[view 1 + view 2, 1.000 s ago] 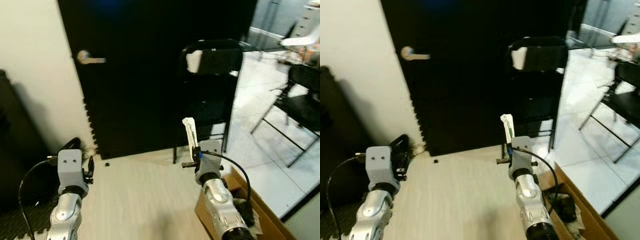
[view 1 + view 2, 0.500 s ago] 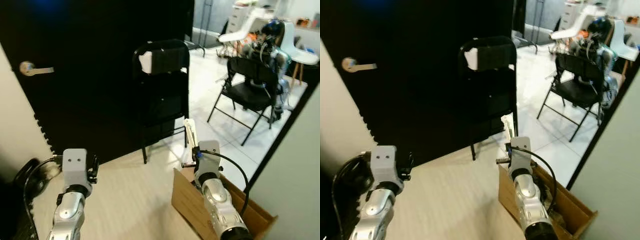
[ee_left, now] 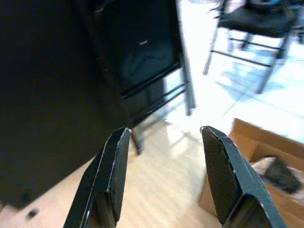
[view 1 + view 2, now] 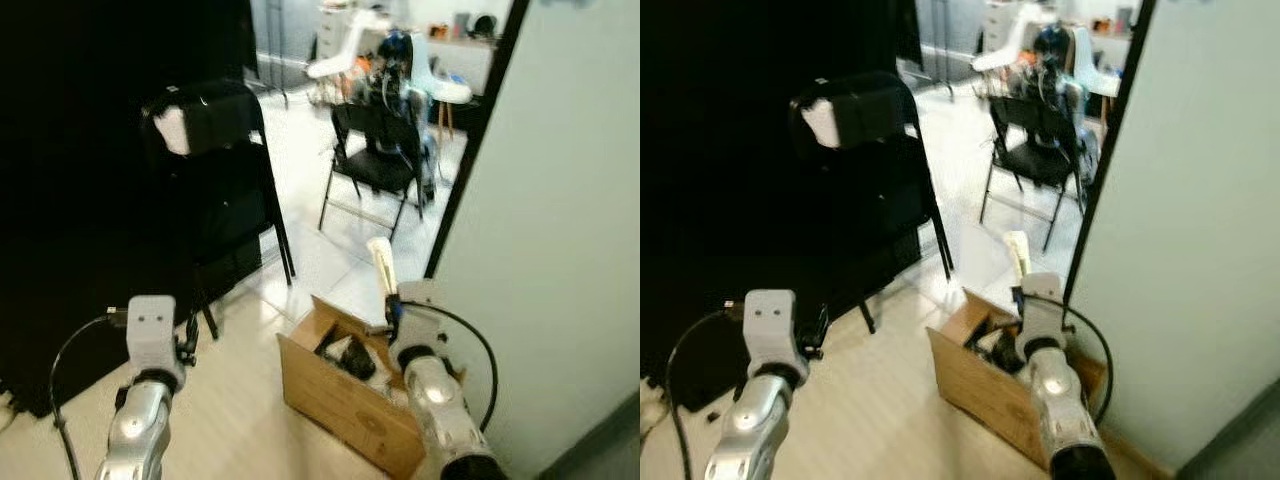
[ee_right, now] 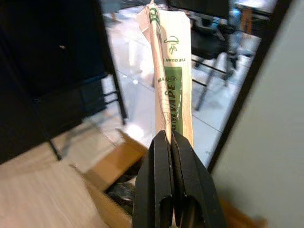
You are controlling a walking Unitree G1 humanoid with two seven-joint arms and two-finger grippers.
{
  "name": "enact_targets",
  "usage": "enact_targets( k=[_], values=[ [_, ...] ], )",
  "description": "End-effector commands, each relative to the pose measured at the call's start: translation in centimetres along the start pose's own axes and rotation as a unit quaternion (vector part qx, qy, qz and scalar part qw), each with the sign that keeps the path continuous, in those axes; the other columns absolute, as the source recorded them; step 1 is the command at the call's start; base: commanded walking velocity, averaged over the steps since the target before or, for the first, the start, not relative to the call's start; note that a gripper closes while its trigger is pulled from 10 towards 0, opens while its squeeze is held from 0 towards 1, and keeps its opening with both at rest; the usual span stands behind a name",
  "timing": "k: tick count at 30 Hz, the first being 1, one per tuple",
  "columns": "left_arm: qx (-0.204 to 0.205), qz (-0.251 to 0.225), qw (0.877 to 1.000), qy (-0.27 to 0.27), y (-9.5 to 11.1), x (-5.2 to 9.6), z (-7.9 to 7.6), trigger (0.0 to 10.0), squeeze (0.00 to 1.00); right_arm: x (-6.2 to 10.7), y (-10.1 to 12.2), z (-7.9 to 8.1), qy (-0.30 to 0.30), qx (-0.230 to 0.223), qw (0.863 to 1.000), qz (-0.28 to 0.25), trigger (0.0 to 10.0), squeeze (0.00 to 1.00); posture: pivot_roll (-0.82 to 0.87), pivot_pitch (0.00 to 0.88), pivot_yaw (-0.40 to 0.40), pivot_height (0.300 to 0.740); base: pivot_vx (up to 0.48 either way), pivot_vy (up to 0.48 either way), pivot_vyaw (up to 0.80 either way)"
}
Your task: Clean up the room
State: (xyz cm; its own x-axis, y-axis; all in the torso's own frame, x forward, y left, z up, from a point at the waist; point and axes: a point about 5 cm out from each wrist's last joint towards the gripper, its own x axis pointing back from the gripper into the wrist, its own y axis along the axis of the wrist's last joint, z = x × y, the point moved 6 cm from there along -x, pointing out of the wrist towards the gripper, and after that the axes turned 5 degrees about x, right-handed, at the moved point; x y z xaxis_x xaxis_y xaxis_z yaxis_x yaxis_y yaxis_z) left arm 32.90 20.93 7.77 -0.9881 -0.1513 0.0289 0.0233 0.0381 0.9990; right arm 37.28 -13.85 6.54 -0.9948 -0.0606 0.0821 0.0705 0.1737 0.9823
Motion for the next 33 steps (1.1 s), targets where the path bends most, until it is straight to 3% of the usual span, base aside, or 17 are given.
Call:
enact_targets(
  k=[1, 5, 8, 16, 20, 23, 33],
  values=[
    [-0.006, 0.004, 1.000, 0.005, -0.2, 0.1, 0.3, 10.0, 0.00, -0.2, 0.2, 0.1, 0.006, 0.001, 1.000, -0.001, 10.0, 0.00, -0.04, 0.000, 0.004, 0.731, 0.000, 0.000, -0.80],
    [-0.008, 0.002, 1.000, 0.008, -0.1, 0.2, 0.4, 10.0, 0.00, -0.3, 0.2, 0.2, 0.011, 0.002, 1.000, 0.000, 10.0, 0.00, -0.04, 0.000, 0.004, 0.731, 0.000, 0.000, -0.80],
    [-0.003, -0.001, 1.000, 0.013, -0.1, 0.4, 0.7, 10.0, 0.00, -0.3, 0.1, 1.6, 0.051, 0.010, 0.999, 0.006, 10.0, 0.00, -0.04, 0.000, -0.002, 0.731, 0.000, 0.000, -0.80],
    [-0.008, 0.001, 1.000, 0.018, -0.1, 0.3, 1.0, 10.0, 0.00, -0.3, -1.2, 2.9, 0.091, 0.026, 0.995, 0.043, 10.0, 0.00, -0.03, 0.000, -0.005, 0.731, 0.000, 0.000, -0.80],
    [-0.004, 0.008, 1.000, 0.015, -0.3, 0.3, 0.8, 10.0, 0.00, -0.2, -2.6, 4.0, 0.127, -0.005, 0.988, 0.091, 10.0, 0.00, -0.03, 0.000, -0.005, 0.731, 0.000, 0.000, 0.00],
    [-0.006, 0.015, 1.000, 0.009, -0.5, 0.2, 0.2, 10.0, 0.00, 0.3, -3.3, 4.9, 0.158, 0.026, 0.982, 0.101, 10.0, 0.00, -0.03, 0.000, -0.006, 0.731, 0.000, 0.000, 0.00],
    [0.014, -0.006, 1.000, -0.004, 0.2, 0.4, -0.2, 10.0, 0.00, 0.5, -3.3, 5.9, 0.180, 0.040, 0.978, 0.102, 10.0, 0.00, -0.03, 0.000, -0.009, 0.731, 0.058, 0.000, 0.00]
  ],
)
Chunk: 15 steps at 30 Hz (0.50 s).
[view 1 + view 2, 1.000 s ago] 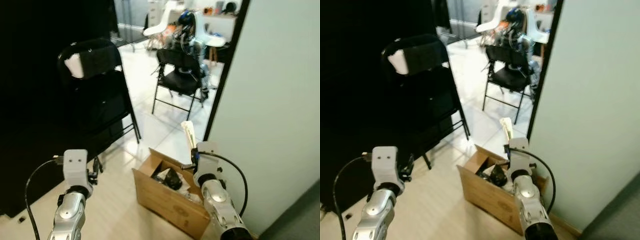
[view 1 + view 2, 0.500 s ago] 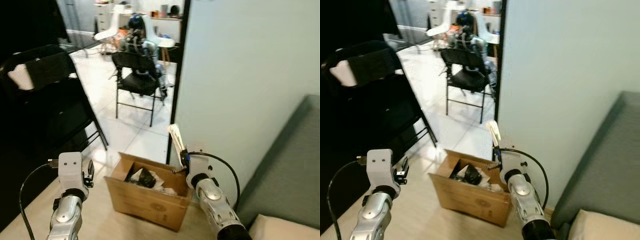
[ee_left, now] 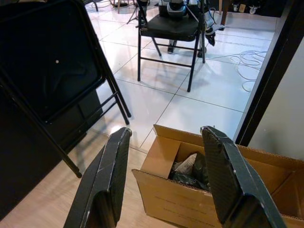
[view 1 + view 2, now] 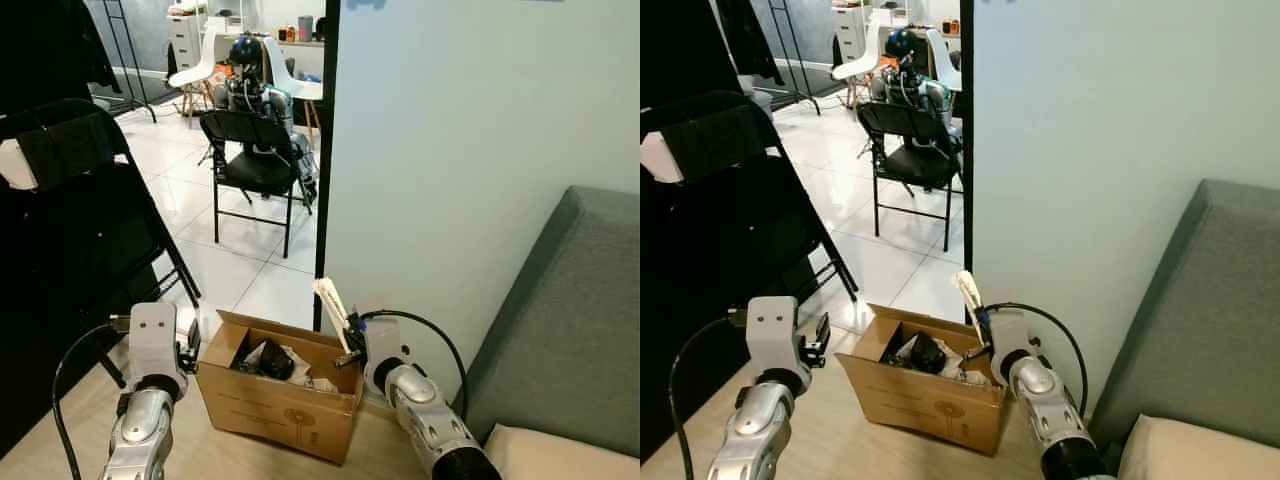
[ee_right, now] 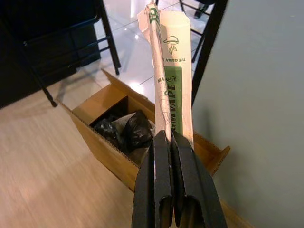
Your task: Clean up the room
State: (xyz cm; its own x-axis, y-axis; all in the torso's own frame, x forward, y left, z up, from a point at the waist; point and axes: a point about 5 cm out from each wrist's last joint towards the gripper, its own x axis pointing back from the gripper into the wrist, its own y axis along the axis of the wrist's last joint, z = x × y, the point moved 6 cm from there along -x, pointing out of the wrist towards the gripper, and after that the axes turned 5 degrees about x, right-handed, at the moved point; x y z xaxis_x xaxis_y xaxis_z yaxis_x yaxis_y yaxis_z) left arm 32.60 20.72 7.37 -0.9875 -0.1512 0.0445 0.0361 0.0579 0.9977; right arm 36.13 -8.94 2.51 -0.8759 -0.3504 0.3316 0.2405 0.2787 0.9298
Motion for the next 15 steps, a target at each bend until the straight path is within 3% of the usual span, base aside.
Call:
enact_targets(
  k=[1, 15],
  values=[
    [0.005, -0.014, 1.000, -0.005, 0.65, 0.07, -0.07, 10.0, 0.00, -0.15, -0.03, 0.29, 0.005, 0.006, 1.000, 0.005, 10.0, 0.00, -0.03, 0.000, -0.009, 0.731, 0.300, 0.000, 0.00],
    [-0.003, -0.015, 1.000, -0.004, 0.84, 0.05, 0.36, 10.0, 0.00, -0.32, 0.16, 0.32, 0.003, 0.017, 1.000, 0.004, 10.0, 0.00, -0.02, 0.000, -0.012, 0.731, 0.313, 0.000, 0.00]
  ],
)
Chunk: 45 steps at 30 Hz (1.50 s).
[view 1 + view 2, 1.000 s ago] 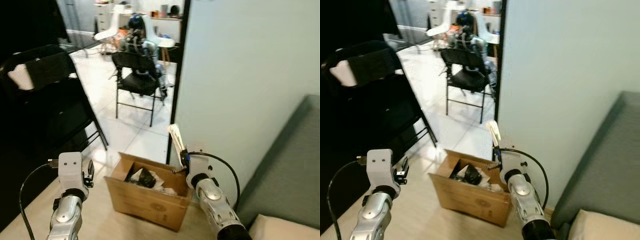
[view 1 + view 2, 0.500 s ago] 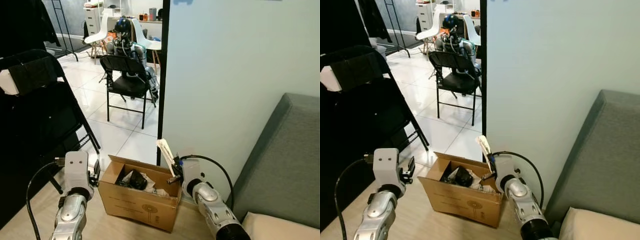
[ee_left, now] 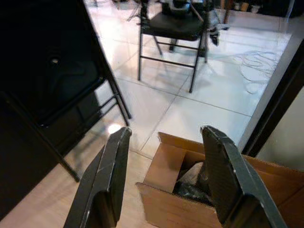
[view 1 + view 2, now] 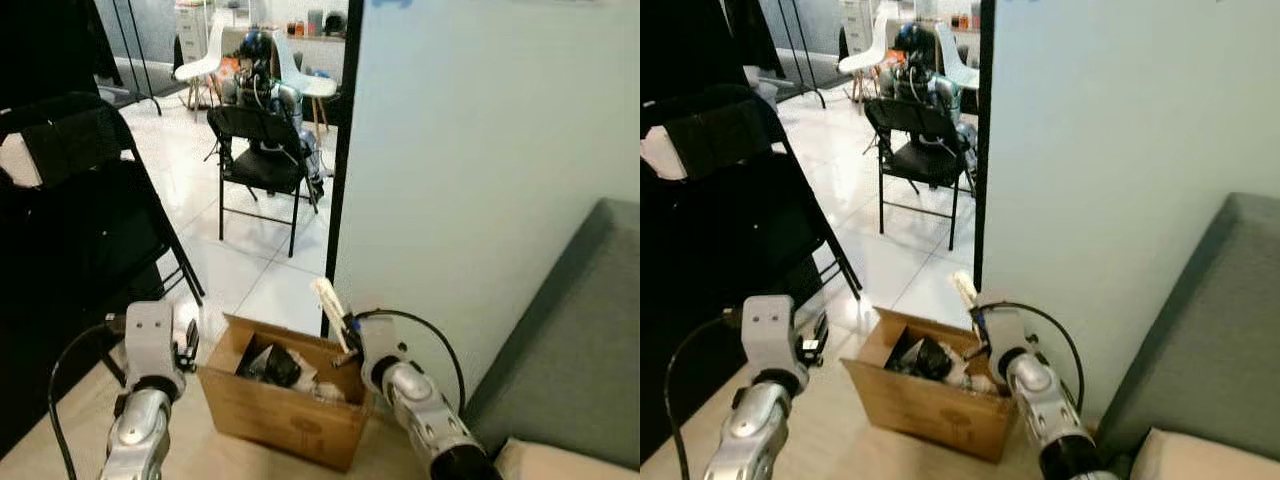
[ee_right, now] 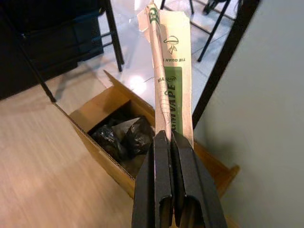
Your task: Clean up the room
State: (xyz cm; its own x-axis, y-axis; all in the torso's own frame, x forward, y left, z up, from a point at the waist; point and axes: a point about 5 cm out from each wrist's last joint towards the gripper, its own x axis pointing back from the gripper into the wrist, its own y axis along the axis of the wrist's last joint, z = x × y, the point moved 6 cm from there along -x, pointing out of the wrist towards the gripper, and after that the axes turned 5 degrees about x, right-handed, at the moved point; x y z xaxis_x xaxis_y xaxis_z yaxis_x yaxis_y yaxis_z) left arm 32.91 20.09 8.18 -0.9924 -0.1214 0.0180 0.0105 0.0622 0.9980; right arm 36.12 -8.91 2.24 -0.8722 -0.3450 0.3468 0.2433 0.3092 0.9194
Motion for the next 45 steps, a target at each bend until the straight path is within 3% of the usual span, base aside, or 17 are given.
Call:
enact_targets(
  k=[1, 10, 18, 29, 45],
  values=[
    [-0.007, -0.003, 1.000, 0.012, 0.1, 0.2, 1.1, 10.0, 0.00, -0.2, 0.4, 0.2, 0.003, 0.003, 1.000, -0.004, 10.0, 0.00, -0.02, 0.000, -0.012, 0.731, 0.315, 0.000, 0.00],
    [-0.013, -0.001, 1.000, 0.008, 0.2, 0.2, 1.2, 10.0, 0.00, -0.1, 0.1, 0.5, 0.004, -0.011, 1.000, 0.000, 10.0, 0.00, -0.02, 0.000, -0.005, 0.731, 0.315, 0.000, -0.57],
    [-0.022, 0.005, 1.000, -0.006, 0.0, 0.1, 0.8, 10.0, 0.00, 0.0, -0.2, 0.6, 0.000, -0.009, 1.000, 0.004, 10.0, 0.00, -0.02, 0.000, -0.001, 0.731, 0.291, 0.000, 0.00],
    [-0.028, 0.025, 0.999, -0.034, -0.9, 0.1, -0.4, 10.0, 0.00, 0.0, -0.4, 0.5, -0.004, -0.010, 1.000, 0.007, 10.0, 0.00, -0.02, 0.000, 0.004, 0.731, 0.000, 0.000, 0.00],
    [-0.039, 0.037, 0.998, -0.020, -1.1, -0.5, 0.3, 10.0, 0.00, -0.1, 0.4, 0.3, -0.005, -0.001, 1.000, -0.001, 10.0, 0.00, -0.03, 0.000, -0.001, 0.731, 0.000, -0.210, 0.00]
  ],
)
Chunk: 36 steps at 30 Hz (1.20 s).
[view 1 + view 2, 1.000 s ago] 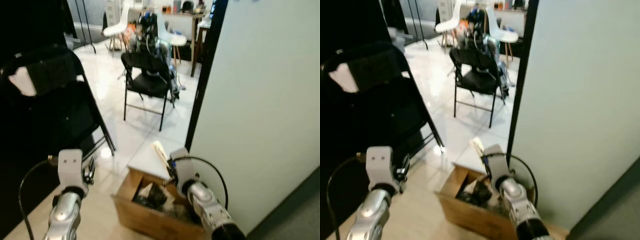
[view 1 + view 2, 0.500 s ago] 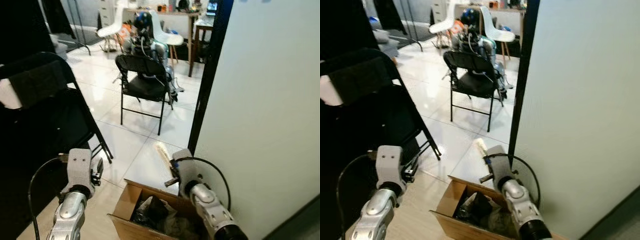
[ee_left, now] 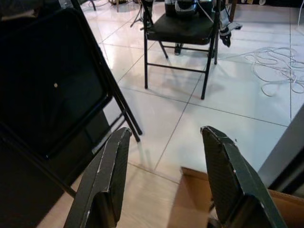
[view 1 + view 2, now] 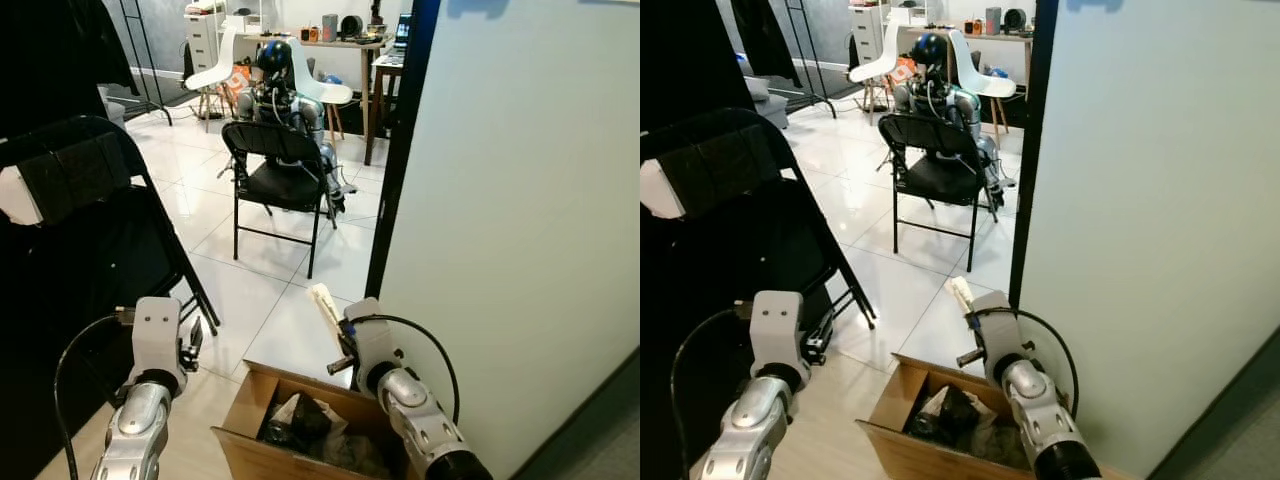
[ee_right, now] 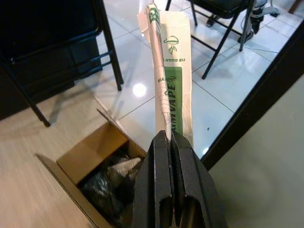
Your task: Clean up the room
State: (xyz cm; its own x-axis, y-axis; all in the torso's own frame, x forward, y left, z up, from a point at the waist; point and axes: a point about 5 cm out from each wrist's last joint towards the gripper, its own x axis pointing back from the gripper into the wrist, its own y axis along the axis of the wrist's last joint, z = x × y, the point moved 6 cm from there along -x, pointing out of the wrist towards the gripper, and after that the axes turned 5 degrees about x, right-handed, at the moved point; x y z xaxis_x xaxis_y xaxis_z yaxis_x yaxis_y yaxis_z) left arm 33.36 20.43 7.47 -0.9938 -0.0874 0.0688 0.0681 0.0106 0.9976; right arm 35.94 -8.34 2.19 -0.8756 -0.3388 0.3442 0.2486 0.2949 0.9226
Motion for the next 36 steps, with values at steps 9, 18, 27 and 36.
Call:
enact_targets(
  k=[9, 18, 27, 36],
  values=[
    [-0.018, 0.006, 1.000, 0.013, -0.5, 0.6, 1.0, 10.0, 0.00, -0.4, 2.5, -0.2, 0.021, 0.033, 0.999, -0.025, 10.0, 0.00, -0.02, 0.000, -0.032, 0.731, 0.000, 0.000, 0.00],
    [-0.065, -0.009, 0.998, 0.001, 0.9, 0.9, 2.9, 10.0, 0.00, -3.6, 7.2, 1.8, 0.104, 0.172, 0.979, -0.018, 10.0, 0.00, 0.00, 0.062, -0.092, 0.731, 0.000, 0.000, 0.00],
    [-0.154, -0.011, 0.985, -0.081, 1.9, 3.0, 1.4, 10.0, 0.00, -4.0, 5.9, 3.4, 0.184, 0.340, 0.921, 0.044, 10.0, 0.00, 0.10, 0.198, -0.149, 0.731, 0.000, 0.000, 0.00],
    [-0.132, -0.036, 0.980, -0.143, 4.3, 5.4, -0.6, 10.0, 0.00, -3.7, 2.8, 2.6, 0.183, 0.419, 0.884, 0.099, 10.0, 0.00, 0.17, 0.296, -0.163, 0.731, 0.000, 0.000, 0.00]
  ],
)
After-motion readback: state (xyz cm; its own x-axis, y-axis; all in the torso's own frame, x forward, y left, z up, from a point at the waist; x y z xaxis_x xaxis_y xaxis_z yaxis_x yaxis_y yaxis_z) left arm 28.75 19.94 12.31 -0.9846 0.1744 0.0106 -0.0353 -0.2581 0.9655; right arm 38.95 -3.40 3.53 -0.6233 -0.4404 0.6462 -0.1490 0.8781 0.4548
